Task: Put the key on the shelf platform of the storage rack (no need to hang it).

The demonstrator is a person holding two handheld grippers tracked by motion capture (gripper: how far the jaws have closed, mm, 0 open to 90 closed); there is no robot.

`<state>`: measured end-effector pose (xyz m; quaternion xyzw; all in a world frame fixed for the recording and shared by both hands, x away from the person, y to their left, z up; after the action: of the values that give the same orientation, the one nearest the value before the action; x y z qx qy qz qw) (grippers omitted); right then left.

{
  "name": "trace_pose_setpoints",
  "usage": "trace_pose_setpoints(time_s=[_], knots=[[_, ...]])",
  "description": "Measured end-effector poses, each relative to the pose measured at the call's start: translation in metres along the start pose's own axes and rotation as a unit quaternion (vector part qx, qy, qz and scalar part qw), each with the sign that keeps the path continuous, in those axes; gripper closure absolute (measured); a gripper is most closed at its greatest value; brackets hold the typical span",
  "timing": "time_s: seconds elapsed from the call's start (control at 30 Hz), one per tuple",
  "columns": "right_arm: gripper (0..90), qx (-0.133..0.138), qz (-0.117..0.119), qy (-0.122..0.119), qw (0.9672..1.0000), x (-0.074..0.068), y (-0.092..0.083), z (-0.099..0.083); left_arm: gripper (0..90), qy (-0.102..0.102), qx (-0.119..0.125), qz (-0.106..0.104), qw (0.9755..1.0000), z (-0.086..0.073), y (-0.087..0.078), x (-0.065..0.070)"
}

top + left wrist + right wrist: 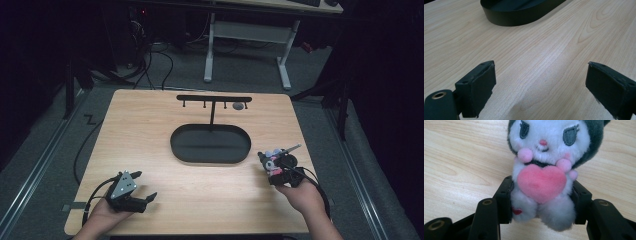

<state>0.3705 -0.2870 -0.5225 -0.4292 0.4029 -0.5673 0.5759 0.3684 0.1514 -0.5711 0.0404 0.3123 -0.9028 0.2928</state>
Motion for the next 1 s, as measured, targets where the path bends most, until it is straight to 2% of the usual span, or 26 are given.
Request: trace_pose_setpoints(time_s=[0.1, 0.37, 0.53, 1.0], knots=[[48.0, 0.006, 0.015, 0.001, 0.9999, -0.005, -0.004, 0.005, 10.4, -0.001, 0.000, -0.001, 1.0000, 0.000, 0.000, 0.000], [48.0, 0.015, 0.022, -0.012, 0.9996, -0.017, -0.016, 0.016, 10.4, 0.000, 0.000, -0.002, 1.0000, 0.000, 0.000, 0.000], [48.0, 0.024, 0.037, -0.019, 0.9988, -0.030, -0.026, 0.029, 10.5, 0.000, 0.000, -0.002, 1.0000, 0.000, 0.000, 0.000], [48.0, 0.025, 0.043, -0.041, 0.9979, -0.055, -0.024, 0.049, 10.5, 0.001, 0.000, -0.002, 1.0000, 0.000, 0.000, 0.000]])
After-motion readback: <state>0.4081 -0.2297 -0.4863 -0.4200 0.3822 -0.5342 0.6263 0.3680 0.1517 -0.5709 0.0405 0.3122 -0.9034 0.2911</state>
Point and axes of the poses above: each handheld gripper's, and its own axes: y roughly forward along the jaws, z roughly out of its top, x roughly to its right, the point moved 8 cm from there along y, roughly forward along the jaws, and after that the axes turned 11 degrees about y, right-handed, at the moved point
